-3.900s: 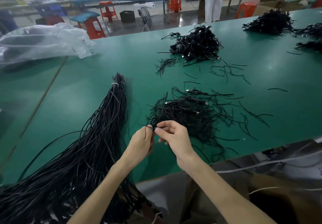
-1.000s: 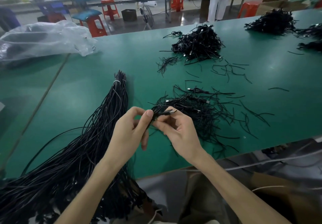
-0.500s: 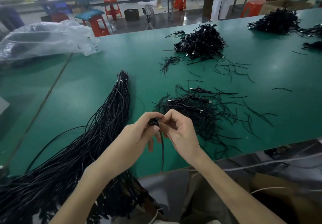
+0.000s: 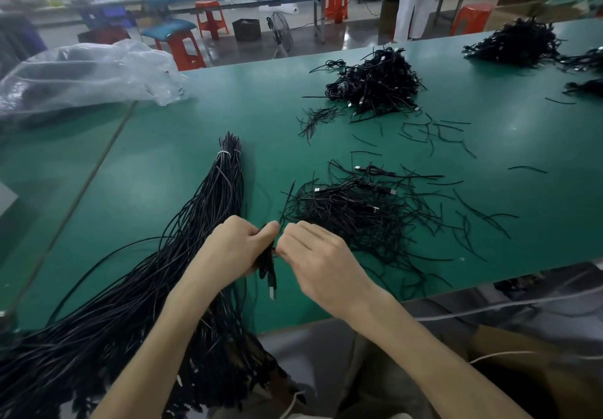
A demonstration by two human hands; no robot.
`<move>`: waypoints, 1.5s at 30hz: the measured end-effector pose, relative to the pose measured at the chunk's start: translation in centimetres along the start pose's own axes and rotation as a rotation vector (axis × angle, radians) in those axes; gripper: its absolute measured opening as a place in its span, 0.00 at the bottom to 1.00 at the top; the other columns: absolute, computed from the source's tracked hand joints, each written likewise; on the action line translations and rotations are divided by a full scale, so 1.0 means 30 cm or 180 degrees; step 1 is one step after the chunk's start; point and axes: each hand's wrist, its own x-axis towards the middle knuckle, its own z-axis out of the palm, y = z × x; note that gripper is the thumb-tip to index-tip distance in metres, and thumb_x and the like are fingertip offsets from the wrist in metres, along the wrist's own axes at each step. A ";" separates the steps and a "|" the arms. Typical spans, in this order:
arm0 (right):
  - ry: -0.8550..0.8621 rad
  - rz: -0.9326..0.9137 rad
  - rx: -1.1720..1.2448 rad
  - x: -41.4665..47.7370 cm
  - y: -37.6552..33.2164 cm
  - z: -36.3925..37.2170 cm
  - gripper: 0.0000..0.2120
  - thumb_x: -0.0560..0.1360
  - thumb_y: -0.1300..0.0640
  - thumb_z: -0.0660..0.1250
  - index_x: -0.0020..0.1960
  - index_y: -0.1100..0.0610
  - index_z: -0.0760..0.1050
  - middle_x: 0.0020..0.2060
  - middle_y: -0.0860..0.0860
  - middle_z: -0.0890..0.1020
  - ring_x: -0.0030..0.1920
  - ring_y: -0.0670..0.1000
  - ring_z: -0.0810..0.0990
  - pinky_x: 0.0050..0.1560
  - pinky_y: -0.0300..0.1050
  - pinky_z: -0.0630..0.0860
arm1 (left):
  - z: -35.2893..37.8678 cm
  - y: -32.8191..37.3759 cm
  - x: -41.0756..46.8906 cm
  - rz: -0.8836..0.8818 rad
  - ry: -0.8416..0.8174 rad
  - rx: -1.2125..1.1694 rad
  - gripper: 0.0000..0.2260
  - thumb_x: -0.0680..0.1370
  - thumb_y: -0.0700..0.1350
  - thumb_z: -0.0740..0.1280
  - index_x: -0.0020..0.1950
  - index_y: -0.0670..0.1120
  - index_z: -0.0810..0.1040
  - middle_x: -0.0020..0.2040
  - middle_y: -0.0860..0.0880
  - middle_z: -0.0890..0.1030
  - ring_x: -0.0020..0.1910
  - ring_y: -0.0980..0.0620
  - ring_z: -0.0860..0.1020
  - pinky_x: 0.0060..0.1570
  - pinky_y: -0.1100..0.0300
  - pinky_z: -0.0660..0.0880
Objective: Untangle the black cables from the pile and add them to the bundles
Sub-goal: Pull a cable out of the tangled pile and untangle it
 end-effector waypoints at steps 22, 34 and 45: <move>0.0889 0.4521 0.1286 0.107 0.628 -0.072 0.05 0.83 0.62 0.64 0.56 0.62 0.78 0.51 0.55 0.83 0.36 0.48 0.81 0.35 0.41 0.77 | -0.042 -0.325 0.031 -0.0547 0.1147 0.1860 0.13 0.84 0.50 0.66 0.45 0.42 0.77 0.42 0.47 0.74 0.39 0.46 0.72 0.39 0.54 0.65; -0.1709 0.0911 0.0954 0.110 0.108 0.063 0.37 0.75 0.76 0.61 0.80 0.52 0.64 0.76 0.52 0.70 0.77 0.51 0.64 0.79 0.45 0.58 | 0.009 -0.062 -0.014 0.0802 0.0281 0.1212 0.08 0.84 0.45 0.62 0.48 0.47 0.79 0.42 0.49 0.83 0.39 0.44 0.81 0.41 0.48 0.78; 0.0279 0.2130 0.1644 0.084 0.211 -0.132 0.14 0.85 0.65 0.58 0.46 0.57 0.79 0.32 0.51 0.78 0.31 0.46 0.74 0.34 0.38 0.72 | -0.130 -0.352 0.006 0.0903 -0.0270 -0.0393 0.25 0.80 0.69 0.62 0.39 0.48 0.77 0.27 0.53 0.69 0.26 0.54 0.66 0.29 0.60 0.64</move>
